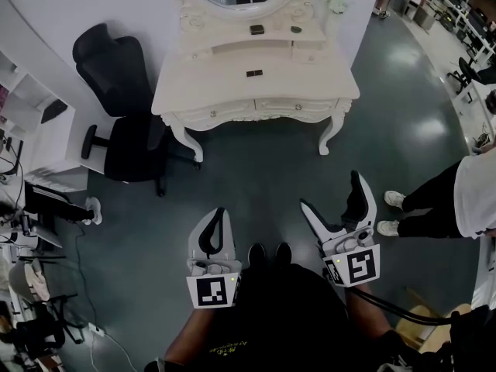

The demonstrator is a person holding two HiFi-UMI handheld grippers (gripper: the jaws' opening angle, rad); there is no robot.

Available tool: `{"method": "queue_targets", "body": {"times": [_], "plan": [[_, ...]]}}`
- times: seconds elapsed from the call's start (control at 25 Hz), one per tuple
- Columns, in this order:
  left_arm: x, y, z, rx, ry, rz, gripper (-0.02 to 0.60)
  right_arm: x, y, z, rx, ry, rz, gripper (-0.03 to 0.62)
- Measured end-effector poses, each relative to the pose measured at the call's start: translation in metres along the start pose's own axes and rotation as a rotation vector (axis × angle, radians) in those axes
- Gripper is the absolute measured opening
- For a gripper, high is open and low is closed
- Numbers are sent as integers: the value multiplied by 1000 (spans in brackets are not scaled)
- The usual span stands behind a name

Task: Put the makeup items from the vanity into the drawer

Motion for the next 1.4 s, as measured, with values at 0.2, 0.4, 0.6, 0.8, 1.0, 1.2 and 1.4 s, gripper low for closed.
{"method": "queue_targets", "body": {"times": [0.2, 0.4, 0.6, 0.8, 1.0, 1.2, 1.4], "plan": [[22, -2, 13, 24, -1, 29, 21, 5, -9, 32, 6, -10, -1, 462], [49, -13, 13, 6, 11, -34, 21, 28, -20, 60, 6, -22, 0, 462], [98, -34, -13, -11, 11, -47, 21, 79, -49, 76, 0, -19, -12, 462], [172, -58, -60, -37, -7, -40, 21, 158, -83, 89, -24, -20, -14, 462], [242, -58, -119, -38, -5, -25, 21, 247, -93, 98, -56, -11, 9, 462], [299, -68, -157, -38, 26, -26, 21, 315, -115, 115, -56, 4, 3, 462], [362, -83, -170, -23, 81, -33, 21, 369, -149, 148, -33, 61, -6, 462]]}}
Point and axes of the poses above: the fingertips, and each gripper's own axes: x forward along the fingers, z to its right, y out of its top, the point moved 4 cm from there along -x, backward along the fingers, and after that the axes turned 11 degrees about z, right-handed, at the moved point
